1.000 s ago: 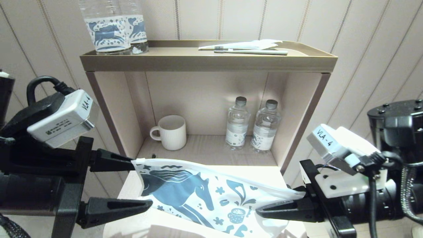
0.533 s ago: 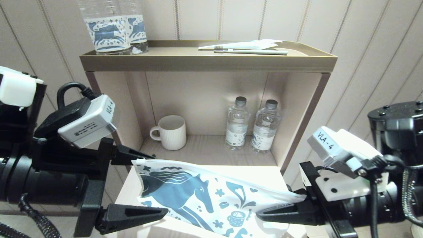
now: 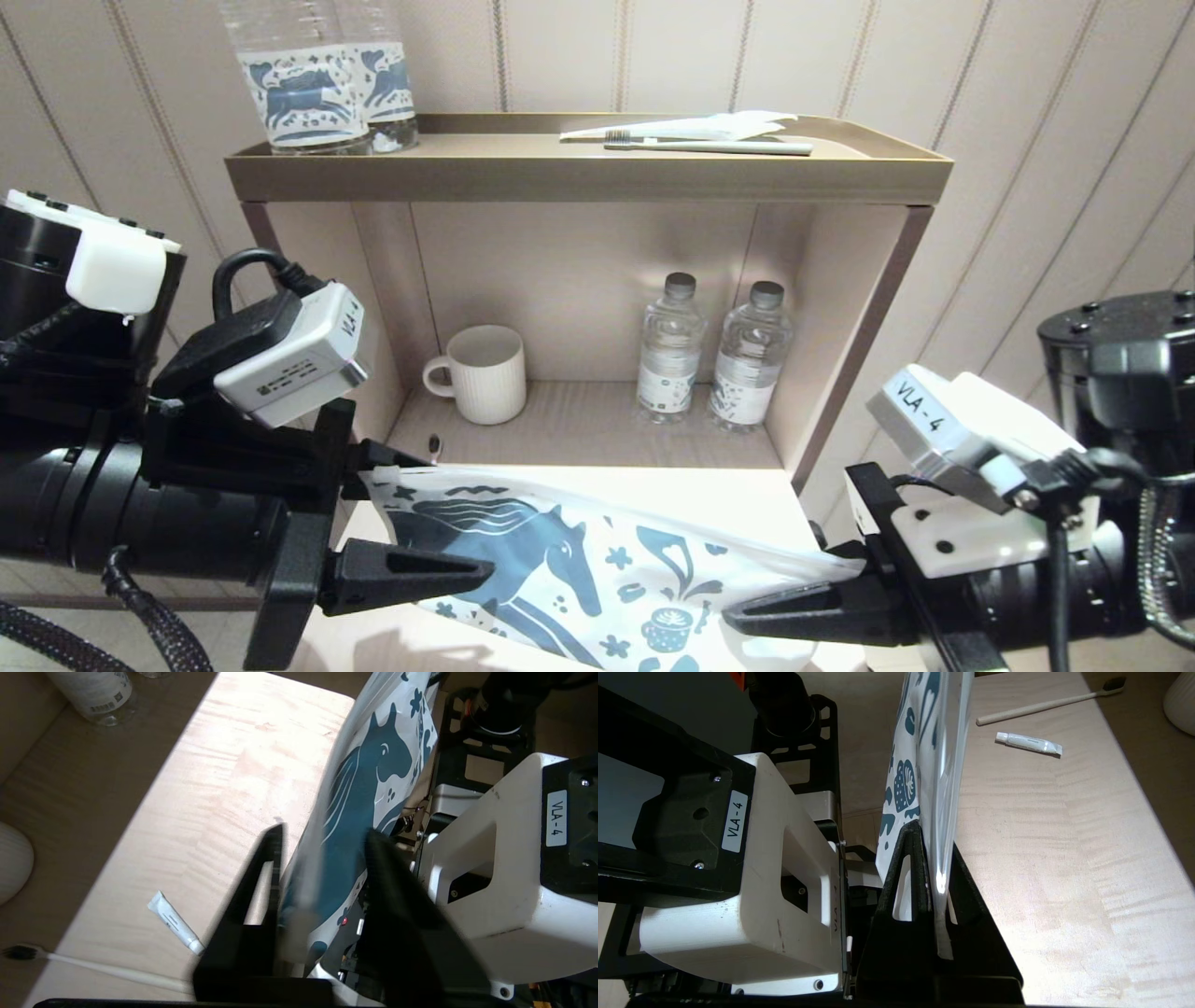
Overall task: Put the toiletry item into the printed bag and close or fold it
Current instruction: Pick up a toothbrush
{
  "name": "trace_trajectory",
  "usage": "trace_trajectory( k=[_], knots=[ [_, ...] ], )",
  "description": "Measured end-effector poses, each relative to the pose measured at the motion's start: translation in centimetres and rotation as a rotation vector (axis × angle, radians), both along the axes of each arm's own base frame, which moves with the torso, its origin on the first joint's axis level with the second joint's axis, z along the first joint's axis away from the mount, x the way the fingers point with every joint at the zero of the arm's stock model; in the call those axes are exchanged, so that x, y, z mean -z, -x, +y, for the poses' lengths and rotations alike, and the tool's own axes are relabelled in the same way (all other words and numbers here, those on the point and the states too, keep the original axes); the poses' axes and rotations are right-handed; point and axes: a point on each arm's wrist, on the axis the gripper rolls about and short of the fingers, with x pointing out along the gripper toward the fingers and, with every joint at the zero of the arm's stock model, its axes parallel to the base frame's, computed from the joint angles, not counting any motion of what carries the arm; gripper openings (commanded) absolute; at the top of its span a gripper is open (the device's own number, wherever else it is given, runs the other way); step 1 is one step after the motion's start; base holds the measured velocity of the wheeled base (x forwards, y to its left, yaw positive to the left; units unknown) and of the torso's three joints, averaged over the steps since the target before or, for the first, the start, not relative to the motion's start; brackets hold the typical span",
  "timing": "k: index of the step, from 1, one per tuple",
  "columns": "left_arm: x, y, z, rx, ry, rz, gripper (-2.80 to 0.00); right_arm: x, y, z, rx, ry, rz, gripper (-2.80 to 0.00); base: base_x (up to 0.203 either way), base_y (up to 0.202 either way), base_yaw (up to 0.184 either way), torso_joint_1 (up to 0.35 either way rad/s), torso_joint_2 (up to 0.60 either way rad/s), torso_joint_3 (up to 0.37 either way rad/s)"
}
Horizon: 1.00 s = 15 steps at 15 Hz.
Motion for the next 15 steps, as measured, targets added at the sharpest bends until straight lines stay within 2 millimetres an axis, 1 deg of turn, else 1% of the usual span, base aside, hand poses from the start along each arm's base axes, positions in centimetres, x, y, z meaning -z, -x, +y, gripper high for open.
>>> trace_trajectory(
  k=[4,7,11,15],
  knots=[
    [0.3,0.1,0.0,0.004,-0.005,0.006,-2.80,0.0,-0.1,0.0,0.003,0.002,0.001,-2.80,0.000,0.000,0.000,0.000,0.00,0.000],
    [0.4,0.3,-0.4,0.026,-0.008,0.011,-2.80,0.1,-0.2,0.1,0.003,0.004,0.004,-2.80,0.000,0.000,0.000,0.000,0.00,0.000],
    [0.8,0.4,-2.1,0.093,-0.021,0.019,-2.80,0.7,-0.5,0.6,-0.008,0.021,0.029,-2.80,0.000,0.000,0.000,0.000,0.00,0.000],
    [1.2,-0.4,-4.2,0.134,-0.012,0.011,-2.80,1.3,-1.2,1.1,0.000,0.037,0.050,-2.80,0.000,0.000,0.000,0.000,0.00,0.000]
  ],
)
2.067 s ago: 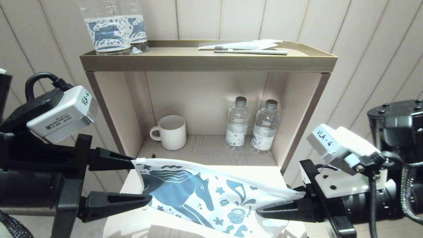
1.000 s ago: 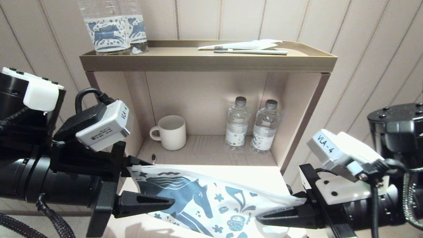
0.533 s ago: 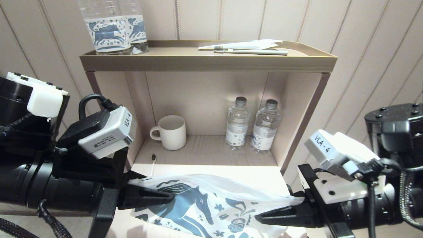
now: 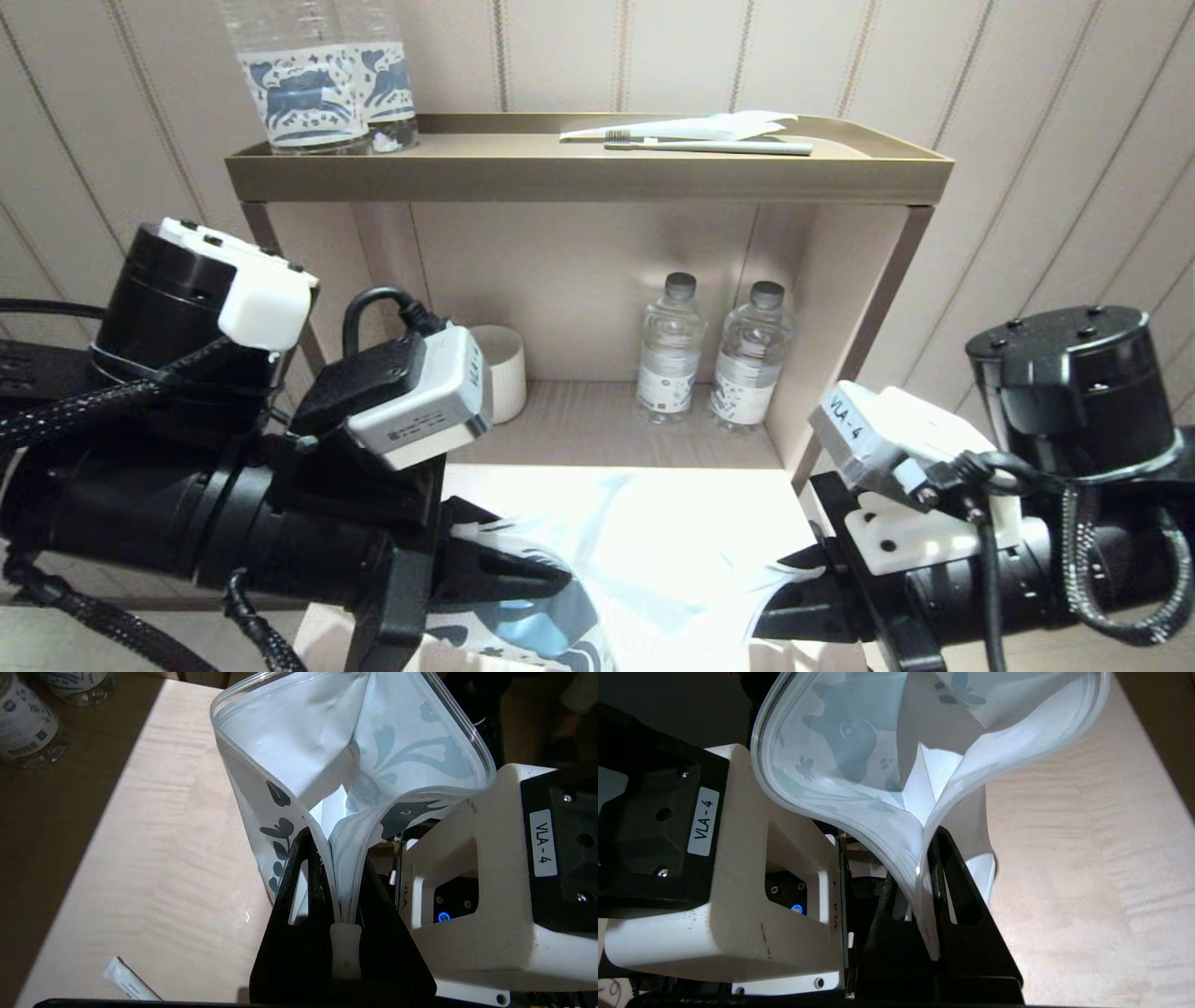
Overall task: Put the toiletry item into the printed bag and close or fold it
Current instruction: Pick up a toothbrush
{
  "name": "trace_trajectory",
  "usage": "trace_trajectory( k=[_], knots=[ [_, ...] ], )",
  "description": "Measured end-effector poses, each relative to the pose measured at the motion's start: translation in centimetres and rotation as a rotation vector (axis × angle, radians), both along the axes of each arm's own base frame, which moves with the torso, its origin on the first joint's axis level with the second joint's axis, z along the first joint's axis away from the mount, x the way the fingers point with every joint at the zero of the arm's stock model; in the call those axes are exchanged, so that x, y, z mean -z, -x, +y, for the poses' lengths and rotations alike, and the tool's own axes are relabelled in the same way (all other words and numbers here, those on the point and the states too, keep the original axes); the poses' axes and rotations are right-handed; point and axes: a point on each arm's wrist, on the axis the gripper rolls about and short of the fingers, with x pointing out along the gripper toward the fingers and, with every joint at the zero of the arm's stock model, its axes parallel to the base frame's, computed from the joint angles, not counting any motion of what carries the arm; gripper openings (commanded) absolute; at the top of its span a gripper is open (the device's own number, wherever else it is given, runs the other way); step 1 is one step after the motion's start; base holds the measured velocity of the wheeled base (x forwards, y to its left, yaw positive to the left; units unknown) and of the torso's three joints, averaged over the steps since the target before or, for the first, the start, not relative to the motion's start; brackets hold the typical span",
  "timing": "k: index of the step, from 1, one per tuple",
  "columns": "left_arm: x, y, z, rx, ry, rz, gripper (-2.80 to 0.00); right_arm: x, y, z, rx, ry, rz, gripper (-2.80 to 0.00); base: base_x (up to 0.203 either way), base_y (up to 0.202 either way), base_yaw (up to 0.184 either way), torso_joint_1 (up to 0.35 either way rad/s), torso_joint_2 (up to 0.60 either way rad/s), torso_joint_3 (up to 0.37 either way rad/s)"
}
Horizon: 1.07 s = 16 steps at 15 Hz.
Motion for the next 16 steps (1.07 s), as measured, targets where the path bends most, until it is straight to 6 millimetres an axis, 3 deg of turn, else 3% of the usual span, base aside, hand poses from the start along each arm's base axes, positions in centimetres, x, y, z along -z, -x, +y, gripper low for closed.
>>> trace_trajectory(
  k=[6,11,12,16],
  knots=[
    [0.2,-0.8,-1.7,0.013,-0.012,0.014,-2.80,0.3,-0.5,0.2,0.009,-0.011,-0.014,-2.80,0.000,0.000,0.000,0.000,0.00,0.000],
    [0.5,-0.7,-1.2,-0.080,-0.040,0.033,-2.80,0.2,-0.5,0.2,0.008,-0.013,-0.020,-2.80,0.000,0.000,0.000,0.000,0.00,0.000],
    [0.4,-0.6,-1.0,-0.089,-0.033,0.039,0.00,0.1,-0.5,0.2,0.008,-0.014,-0.020,-2.80,0.000,0.000,0.000,0.000,0.00,0.000],
    [-0.2,-0.5,-0.9,-0.099,-0.016,0.033,0.00,0.1,-0.4,0.2,0.007,-0.015,-0.023,-2.80,0.000,0.000,0.000,0.000,0.00,0.000]
  ],
)
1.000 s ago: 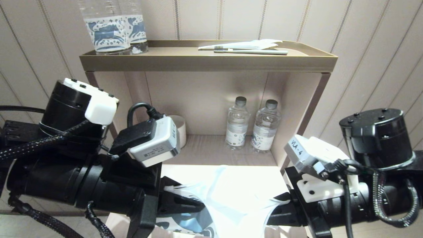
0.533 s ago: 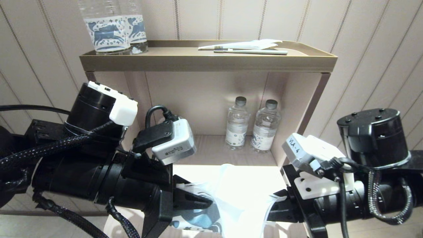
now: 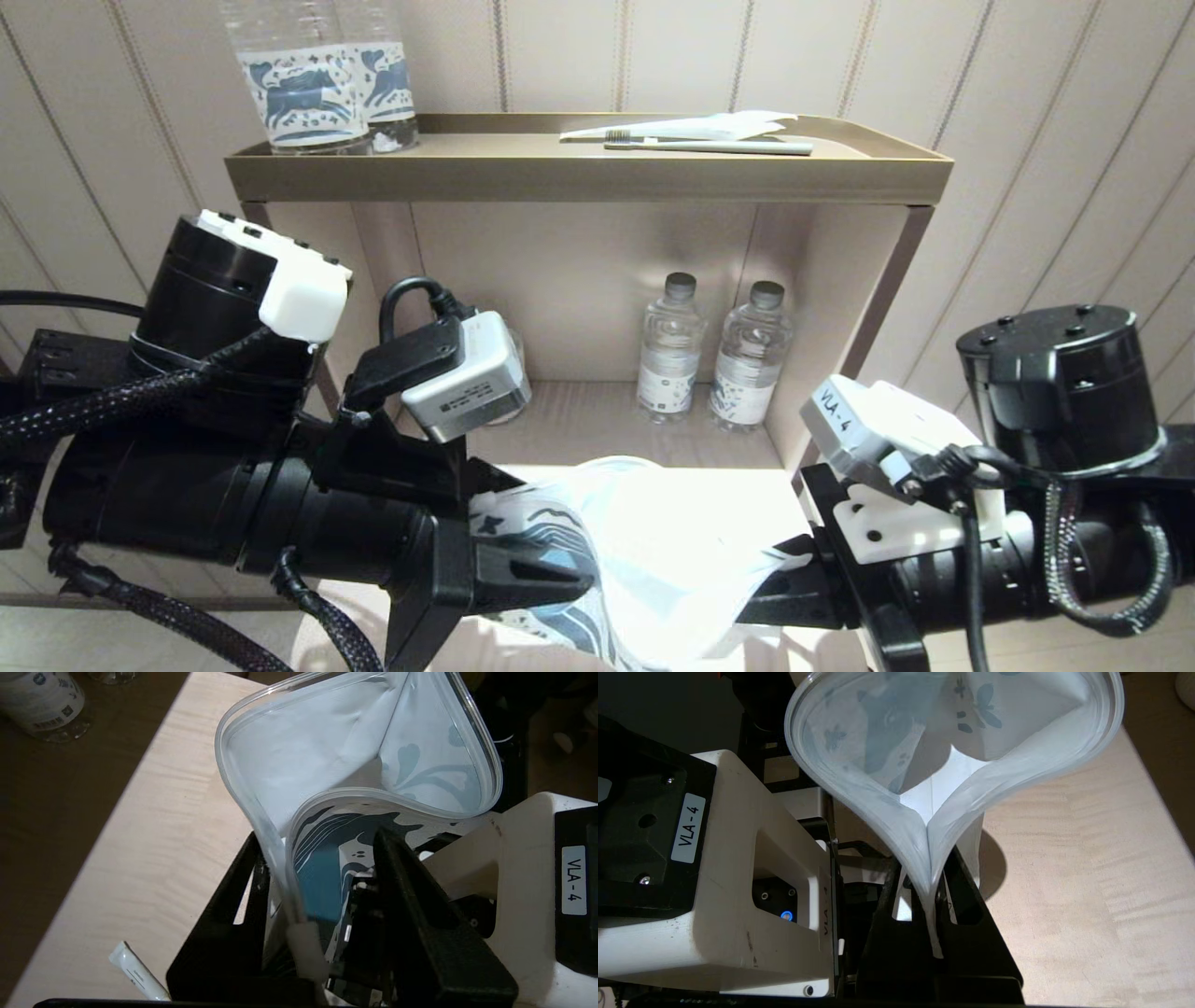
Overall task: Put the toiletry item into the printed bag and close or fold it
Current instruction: Pick up a toothbrush
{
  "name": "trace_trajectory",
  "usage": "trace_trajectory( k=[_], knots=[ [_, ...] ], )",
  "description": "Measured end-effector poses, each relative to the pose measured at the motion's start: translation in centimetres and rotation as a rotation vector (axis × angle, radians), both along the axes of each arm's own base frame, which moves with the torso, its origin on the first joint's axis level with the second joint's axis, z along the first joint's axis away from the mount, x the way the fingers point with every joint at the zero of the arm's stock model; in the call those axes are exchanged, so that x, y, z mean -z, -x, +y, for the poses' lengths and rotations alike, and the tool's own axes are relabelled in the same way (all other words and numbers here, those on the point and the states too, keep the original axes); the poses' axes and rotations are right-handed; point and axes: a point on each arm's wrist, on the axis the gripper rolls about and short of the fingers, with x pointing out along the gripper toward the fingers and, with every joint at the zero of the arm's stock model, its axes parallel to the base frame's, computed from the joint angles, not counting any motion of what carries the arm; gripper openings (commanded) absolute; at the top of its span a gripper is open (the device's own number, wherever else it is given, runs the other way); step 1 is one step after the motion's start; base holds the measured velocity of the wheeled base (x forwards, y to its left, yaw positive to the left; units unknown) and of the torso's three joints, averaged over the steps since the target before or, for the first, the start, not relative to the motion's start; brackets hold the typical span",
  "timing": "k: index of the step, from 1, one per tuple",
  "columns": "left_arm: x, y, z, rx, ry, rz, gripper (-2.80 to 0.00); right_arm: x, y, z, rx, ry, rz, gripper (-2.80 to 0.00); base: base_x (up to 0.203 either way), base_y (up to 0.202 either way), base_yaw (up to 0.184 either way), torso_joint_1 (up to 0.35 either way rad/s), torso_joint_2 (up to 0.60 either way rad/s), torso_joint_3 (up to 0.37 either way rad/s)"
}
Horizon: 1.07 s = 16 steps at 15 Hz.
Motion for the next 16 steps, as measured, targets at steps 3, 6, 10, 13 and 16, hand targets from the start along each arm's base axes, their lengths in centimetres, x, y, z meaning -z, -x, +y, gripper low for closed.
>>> trace_trajectory(
  k=[3,6,10,13,16],
  knots=[
    [0.1,0.1,0.4,-0.019,-0.001,0.013,0.00,-0.3,-0.2,-0.1,0.011,-0.006,-0.008,-2.80,0.000,0.000,0.000,0.000,0.00,0.000],
    [0.8,0.2,2.1,-0.066,-0.013,0.034,0.00,-0.7,-0.4,-0.6,0.032,-0.017,-0.018,-2.80,0.000,0.000,0.000,0.000,0.00,0.000],
    [1.0,0.6,4.7,-0.146,-0.003,0.031,0.00,-0.9,-0.7,-1.0,0.049,-0.024,-0.019,-2.80,0.000,0.000,0.000,0.000,0.00,0.000],
    [0.1,0.9,6.2,-0.200,0.023,-0.011,0.00,-0.8,-0.8,-1.0,0.053,-0.022,-0.015,-2.80,0.000,0.000,0.000,0.000,0.00,0.000],
    [-0.1,1.7,7.6,-0.243,0.033,-0.026,0.00,-1.0,-1.1,-1.7,0.087,-0.026,-0.022,-2.80,0.000,0.000,0.000,0.000,0.00,0.000]
  ],
)
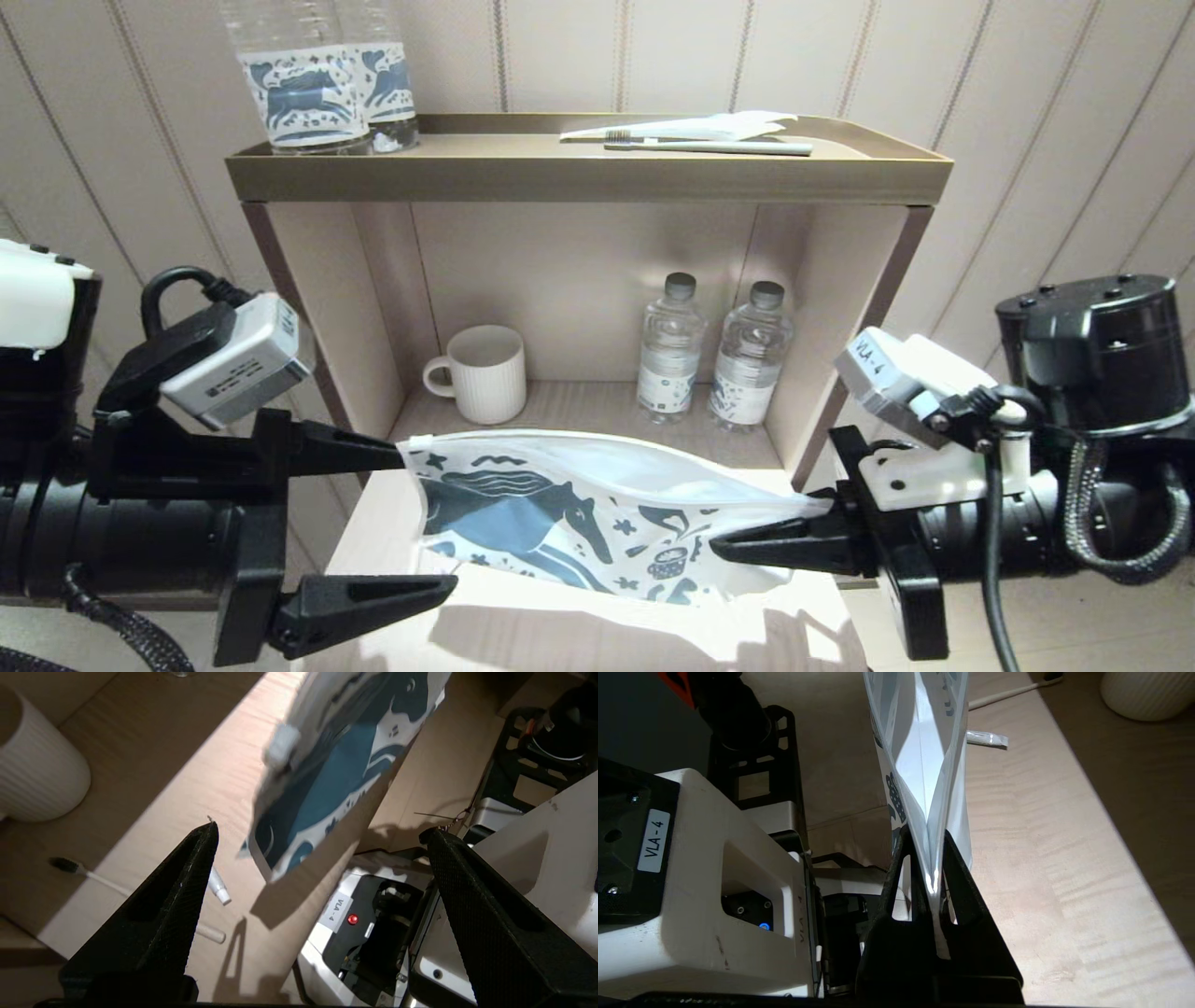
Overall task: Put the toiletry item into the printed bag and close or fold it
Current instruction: Pick up a toothbrush
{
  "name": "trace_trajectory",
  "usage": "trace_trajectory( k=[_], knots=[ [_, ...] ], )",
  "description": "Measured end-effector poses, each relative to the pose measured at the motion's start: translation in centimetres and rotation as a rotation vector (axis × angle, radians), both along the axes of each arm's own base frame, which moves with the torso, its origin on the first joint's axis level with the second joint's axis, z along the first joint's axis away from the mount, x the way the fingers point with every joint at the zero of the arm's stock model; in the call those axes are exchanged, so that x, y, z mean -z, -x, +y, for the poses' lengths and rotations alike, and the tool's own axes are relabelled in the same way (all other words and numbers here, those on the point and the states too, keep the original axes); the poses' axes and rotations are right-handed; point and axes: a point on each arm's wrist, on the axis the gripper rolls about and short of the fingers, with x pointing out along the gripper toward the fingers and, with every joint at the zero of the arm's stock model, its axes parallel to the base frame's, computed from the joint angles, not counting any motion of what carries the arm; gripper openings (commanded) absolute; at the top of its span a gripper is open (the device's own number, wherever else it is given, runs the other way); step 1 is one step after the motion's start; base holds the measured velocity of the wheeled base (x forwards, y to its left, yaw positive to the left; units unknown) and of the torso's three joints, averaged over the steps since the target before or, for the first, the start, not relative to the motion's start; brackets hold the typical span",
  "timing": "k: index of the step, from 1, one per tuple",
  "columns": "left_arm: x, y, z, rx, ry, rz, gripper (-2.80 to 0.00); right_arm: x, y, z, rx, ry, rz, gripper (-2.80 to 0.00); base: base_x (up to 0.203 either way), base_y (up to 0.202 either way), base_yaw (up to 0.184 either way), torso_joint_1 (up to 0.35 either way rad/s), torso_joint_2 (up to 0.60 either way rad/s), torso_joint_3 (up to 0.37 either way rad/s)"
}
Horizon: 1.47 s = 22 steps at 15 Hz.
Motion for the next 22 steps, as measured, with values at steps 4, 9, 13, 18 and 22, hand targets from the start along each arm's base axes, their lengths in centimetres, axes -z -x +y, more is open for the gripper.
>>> trace_trajectory(
  k=[4,9,13,18,22],
  knots=[
    [0.9,1.8,1.4,-0.086,-0.029,0.025,-2.80,-0.8,-0.2,-1.0,0.042,-0.017,-0.025,-2.80,0.000,0.000,0.000,0.000,0.00,0.000],
    [0.9,4.4,3.3,-0.310,-0.119,0.080,-2.80,-2.2,0.4,-1.6,0.064,-0.056,-0.025,-2.80,0.000,0.000,0.000,0.000,0.00,0.000],
    [1.4,5.6,2.8,-0.406,-0.200,0.139,-2.80,-3.7,1.2,-2.0,0.081,-0.100,-0.024,-2.80,0.000,0.000,0.000,0.000,0.00,0.000],
    [2.9,3.3,-1.1,-0.631,-0.225,0.258,-2.80,-4.1,1.3,-2.1,0.086,-0.110,-0.037,-2.80,0.000,0.000,0.000,0.000,0.00,0.000],
    [4.8,0.8,-4.0,-0.732,-0.292,0.251,0.00,-4.1,1.7,-2.1,0.077,-0.113,-0.036,-2.80,0.000,0.000,0.000,0.000,0.00,0.000]
  ],
)
